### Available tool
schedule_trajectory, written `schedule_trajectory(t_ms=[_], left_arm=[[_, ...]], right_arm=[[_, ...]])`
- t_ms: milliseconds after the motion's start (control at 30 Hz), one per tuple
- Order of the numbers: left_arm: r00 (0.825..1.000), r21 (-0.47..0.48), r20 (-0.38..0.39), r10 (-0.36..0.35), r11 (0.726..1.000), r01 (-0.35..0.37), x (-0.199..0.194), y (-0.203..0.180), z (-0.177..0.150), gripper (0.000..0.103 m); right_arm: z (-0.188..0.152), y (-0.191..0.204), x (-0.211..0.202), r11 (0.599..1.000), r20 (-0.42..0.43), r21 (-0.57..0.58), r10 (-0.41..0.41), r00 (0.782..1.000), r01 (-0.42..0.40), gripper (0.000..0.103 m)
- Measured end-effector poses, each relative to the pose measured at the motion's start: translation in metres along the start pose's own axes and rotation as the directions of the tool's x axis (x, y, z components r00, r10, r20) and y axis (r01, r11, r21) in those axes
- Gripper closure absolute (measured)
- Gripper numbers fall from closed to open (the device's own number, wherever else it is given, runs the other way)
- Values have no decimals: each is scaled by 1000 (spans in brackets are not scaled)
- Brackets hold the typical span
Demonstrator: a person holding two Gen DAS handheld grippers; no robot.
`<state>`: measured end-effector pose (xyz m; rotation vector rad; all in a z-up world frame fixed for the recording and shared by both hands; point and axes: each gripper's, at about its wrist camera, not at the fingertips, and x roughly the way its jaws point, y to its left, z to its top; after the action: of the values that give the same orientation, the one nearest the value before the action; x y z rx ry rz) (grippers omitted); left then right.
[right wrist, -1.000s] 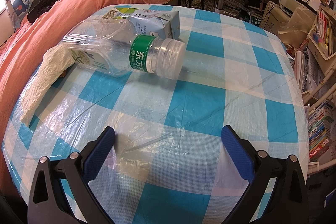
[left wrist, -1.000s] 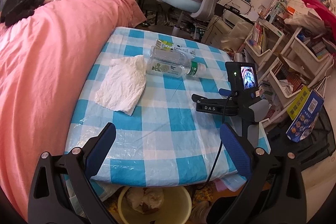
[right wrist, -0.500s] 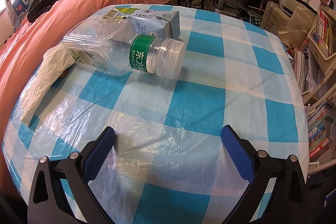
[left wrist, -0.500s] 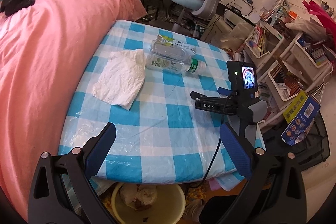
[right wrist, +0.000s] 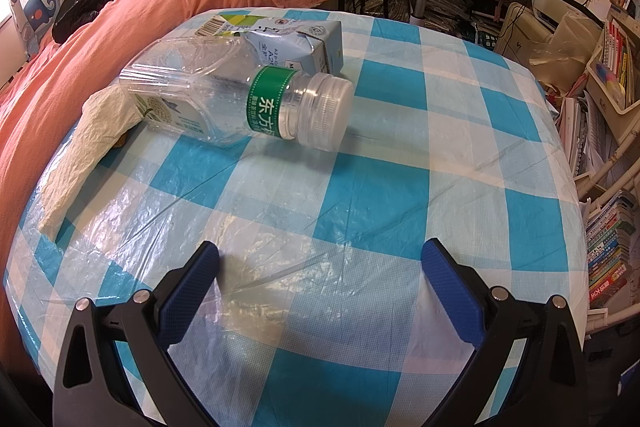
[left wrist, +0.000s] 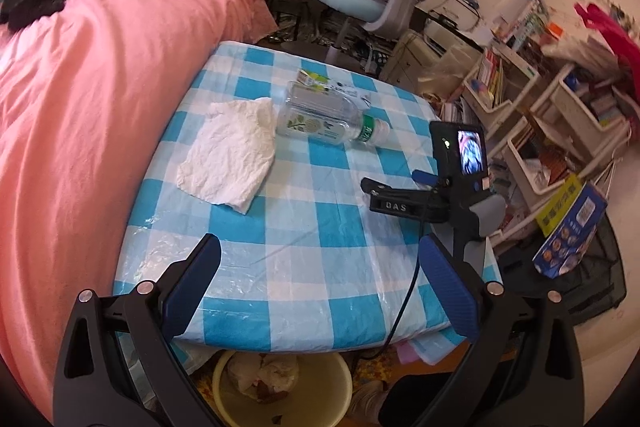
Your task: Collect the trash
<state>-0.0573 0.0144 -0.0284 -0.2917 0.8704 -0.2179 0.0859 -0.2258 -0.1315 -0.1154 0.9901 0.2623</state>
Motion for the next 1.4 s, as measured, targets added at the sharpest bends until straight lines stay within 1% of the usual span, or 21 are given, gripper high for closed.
schedule_trajectory(t_ms=[100,367,400,467,533,567,733,800,867,1033,1100,1200,1400], left_arm=[[1000,-16,9,0,1000,0,-2,3,1,8],[1000,-15,20,-5,1000,6,-7,3,3,8],[1000,-9,26,5,1000,-5,-8,3,3,8],[997,23,51,50,998,-52,-11,-1,4,8],[992,63,84,97,993,-102,-14,-6,4,8],[990,83,89,108,990,-116,-13,-8,3,8],[993,90,34,111,989,-114,0,-2,5,8],[991,74,27,129,989,-131,4,7,10,8],[989,35,22,144,989,-145,9,19,16,8],[992,-93,-29,126,987,-128,30,61,34,8],[989,-110,-39,141,983,-144,40,71,38,8],[986,-92,-54,156,983,-160,53,76,41,8],[974,0,-82,211,977,-212,88,68,50,8]], right_arm=[[0,0,0,1000,0,0,0,1000,0,6],[-1,0,-1,1000,0,0,0,1000,0,6],[-1,0,-1,1000,0,0,0,1000,0,6],[0,0,0,1000,0,0,0,1000,0,6],[1,0,1,1000,0,0,0,1000,0,6],[0,0,0,1000,0,0,0,1000,0,6],[0,0,0,1000,0,0,0,1000,0,6],[0,0,0,1000,0,0,0,1000,0,6],[1,0,1,1000,0,0,0,1000,0,6],[1,0,1,1000,0,0,0,1000,0,6],[0,0,0,1000,0,0,0,1000,0,6],[0,0,0,1000,0,0,0,1000,0,6],[-1,1,-1,1000,0,0,0,1000,0,6]])
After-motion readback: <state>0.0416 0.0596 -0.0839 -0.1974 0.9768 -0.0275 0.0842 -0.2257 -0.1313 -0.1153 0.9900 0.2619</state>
